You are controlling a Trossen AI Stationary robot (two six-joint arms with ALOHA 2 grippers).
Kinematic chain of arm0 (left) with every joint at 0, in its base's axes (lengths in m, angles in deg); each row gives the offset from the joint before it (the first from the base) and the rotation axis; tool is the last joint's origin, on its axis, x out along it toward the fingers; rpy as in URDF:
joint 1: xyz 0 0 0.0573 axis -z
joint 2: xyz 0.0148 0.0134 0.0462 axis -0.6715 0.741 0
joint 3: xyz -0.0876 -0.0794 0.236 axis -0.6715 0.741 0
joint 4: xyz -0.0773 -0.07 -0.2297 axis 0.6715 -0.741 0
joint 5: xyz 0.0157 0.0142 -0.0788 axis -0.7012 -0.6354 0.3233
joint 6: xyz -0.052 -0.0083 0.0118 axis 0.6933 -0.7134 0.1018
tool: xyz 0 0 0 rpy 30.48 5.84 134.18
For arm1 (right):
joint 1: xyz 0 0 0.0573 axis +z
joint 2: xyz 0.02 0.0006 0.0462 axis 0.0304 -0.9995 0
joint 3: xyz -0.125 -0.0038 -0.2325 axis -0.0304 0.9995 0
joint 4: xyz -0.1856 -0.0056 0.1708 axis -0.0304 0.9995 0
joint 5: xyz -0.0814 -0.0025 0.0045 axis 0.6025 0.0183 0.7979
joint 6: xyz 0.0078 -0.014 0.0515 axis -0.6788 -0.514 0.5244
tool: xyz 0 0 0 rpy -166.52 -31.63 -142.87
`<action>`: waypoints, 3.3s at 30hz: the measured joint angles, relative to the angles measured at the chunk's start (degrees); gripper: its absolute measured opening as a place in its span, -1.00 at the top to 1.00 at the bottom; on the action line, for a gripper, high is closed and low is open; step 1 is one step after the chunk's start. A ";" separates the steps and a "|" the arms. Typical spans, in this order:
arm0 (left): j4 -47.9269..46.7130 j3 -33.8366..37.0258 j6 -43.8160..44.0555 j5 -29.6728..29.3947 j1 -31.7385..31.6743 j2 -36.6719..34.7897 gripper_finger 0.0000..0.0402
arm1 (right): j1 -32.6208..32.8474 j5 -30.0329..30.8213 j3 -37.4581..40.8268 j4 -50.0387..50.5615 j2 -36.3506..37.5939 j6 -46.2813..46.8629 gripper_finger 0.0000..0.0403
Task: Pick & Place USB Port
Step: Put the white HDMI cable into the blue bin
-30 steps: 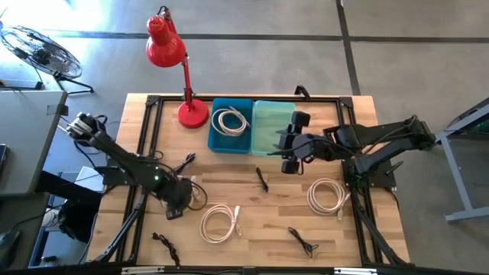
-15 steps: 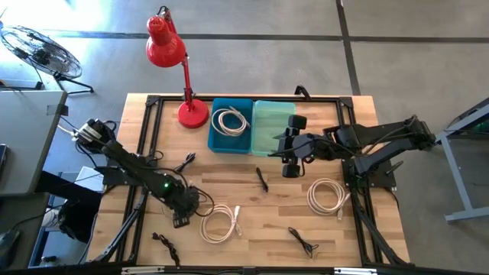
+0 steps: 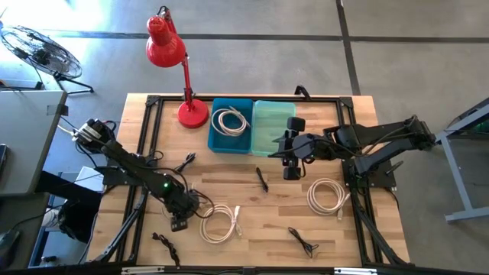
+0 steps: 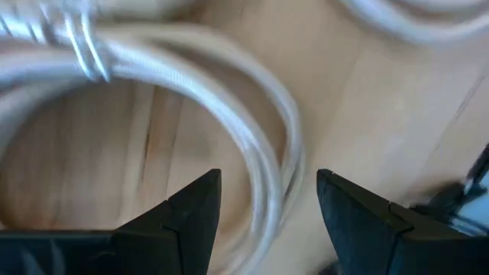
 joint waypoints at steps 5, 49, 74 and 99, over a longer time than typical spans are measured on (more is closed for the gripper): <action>-0.06 -0.07 -1.34 -5.87 -0.03 0.58 -0.06 | 0.00 0.00 0.00 0.02 0.00 0.00 0.09; -50.86 -38.86 -38.50 -61.37 -6.22 5.21 0.96 | 0.00 -0.59 0.00 2.93 0.00 3.57 0.09; -16.06 -38.75 -91.82 -24.20 -56.19 9.16 0.96 | 0.00 7.38 0.00 8.50 0.00 9.21 0.09; -14.44 -38.77 -93.94 -13.06 -60.81 28.83 0.94 | 0.01 8.88 0.00 9.72 0.00 9.03 0.09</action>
